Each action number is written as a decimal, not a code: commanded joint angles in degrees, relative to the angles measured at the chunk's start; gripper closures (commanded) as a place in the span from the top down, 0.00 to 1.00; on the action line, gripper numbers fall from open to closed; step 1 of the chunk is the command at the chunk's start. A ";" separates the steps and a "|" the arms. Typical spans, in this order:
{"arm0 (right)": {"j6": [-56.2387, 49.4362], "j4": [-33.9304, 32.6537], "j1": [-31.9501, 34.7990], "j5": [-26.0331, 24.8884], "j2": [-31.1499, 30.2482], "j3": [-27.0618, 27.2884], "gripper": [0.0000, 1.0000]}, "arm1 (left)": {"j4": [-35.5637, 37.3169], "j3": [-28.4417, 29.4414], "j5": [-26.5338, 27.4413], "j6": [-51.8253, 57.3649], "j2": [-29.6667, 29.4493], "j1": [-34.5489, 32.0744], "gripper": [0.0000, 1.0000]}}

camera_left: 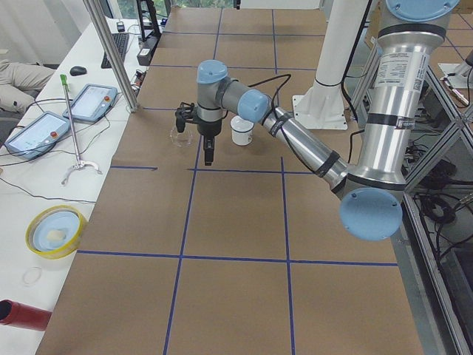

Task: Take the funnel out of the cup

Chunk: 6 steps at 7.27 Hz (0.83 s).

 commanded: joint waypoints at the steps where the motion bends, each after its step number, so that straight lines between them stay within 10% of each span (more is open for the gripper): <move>1: 0.00 0.00 0.00 0.00 -0.02 0.04 1.00 | -0.15 7.04 -0.83 23.96 3.90 -11.89 1.00; 6: 0.00 0.00 0.00 0.00 -0.02 -0.05 1.00 | -2.26 19.98 -5.92 39.97 6.02 -18.00 1.00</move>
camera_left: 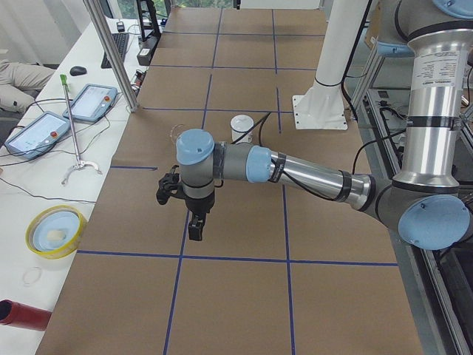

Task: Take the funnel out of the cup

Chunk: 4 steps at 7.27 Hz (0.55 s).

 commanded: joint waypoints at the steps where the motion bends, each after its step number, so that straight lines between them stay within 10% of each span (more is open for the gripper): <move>1: 0.00 0.00 0.00 0.00 0.00 -0.04 1.00 | -3.18 3.56 -2.28 3.03 1.71 -0.29 1.00; 4: 0.00 0.00 0.00 0.00 0.00 -0.04 1.00 | -4.43 6.11 -5.00 3.49 2.60 -0.29 1.00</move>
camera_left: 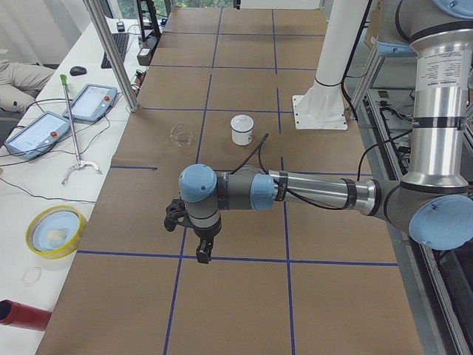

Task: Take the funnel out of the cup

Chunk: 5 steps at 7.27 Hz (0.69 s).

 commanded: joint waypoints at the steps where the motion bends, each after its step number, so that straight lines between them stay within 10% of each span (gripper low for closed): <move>1: 0.00 0.00 0.00 0.00 0.00 -0.03 1.00 | -0.54 1.22 -1.83 0.15 0.42 -0.44 1.00; 5: 0.00 0.00 0.00 -0.09 0.00 0.06 1.00 | -0.54 0.78 -1.92 -0.37 0.25 -4.23 1.00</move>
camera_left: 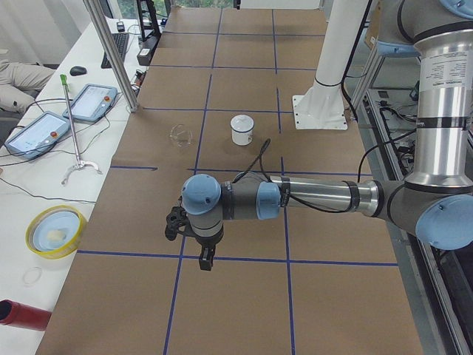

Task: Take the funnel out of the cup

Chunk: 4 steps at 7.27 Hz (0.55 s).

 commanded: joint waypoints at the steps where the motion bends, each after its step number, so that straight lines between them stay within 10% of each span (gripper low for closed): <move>1: 0.00 0.00 0.00 0.04 0.00 -0.06 1.00 | 0.08 -0.24 -0.09 -0.40 0.10 -0.57 1.00; 4: 0.00 0.00 0.00 0.04 0.00 -0.06 1.00 | 0.00 0.10 -0.01 -0.40 -0.34 -0.48 1.00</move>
